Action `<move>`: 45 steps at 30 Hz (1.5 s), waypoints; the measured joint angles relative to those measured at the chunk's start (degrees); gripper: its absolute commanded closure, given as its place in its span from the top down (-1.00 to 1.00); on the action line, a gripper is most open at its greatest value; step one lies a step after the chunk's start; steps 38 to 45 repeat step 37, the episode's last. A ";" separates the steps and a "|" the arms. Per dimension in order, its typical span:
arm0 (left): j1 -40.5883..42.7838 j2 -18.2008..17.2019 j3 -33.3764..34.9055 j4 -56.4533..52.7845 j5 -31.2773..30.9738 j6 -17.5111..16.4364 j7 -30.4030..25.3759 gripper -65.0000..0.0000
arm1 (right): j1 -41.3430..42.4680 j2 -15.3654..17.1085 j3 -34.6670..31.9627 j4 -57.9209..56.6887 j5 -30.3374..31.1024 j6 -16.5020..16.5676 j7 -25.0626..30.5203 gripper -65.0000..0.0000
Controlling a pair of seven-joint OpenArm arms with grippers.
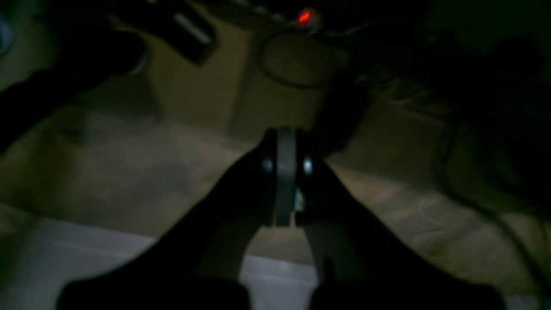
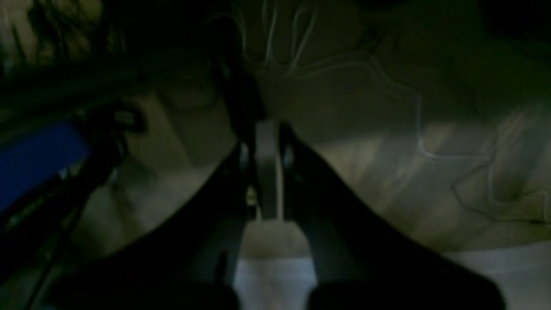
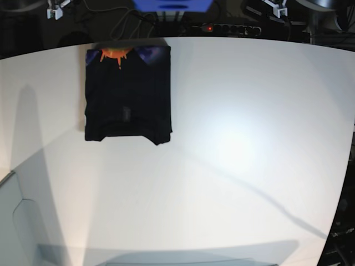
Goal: Fold the T-shirt properly
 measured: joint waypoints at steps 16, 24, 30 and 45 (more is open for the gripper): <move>-22.32 3.54 12.46 -41.11 3.63 6.27 -19.93 -1.00 | 20.13 8.35 -32.00 -53.44 -17.97 -5.97 37.53 -1.00; -25.81 4.76 18.71 -44.30 3.56 12.41 -19.45 -1.00 | 25.94 9.16 -46.62 -66.49 -18.01 -42.32 46.82 -1.00; -28.13 4.70 22.29 -46.73 3.58 12.66 -20.06 -1.00 | 26.36 6.58 -46.75 -67.63 -18.16 -54.75 46.90 -1.00; -29.70 4.52 24.13 -47.10 3.61 12.66 -20.13 -0.99 | 27.82 3.30 -46.86 -67.67 -18.18 -55.28 44.37 -1.00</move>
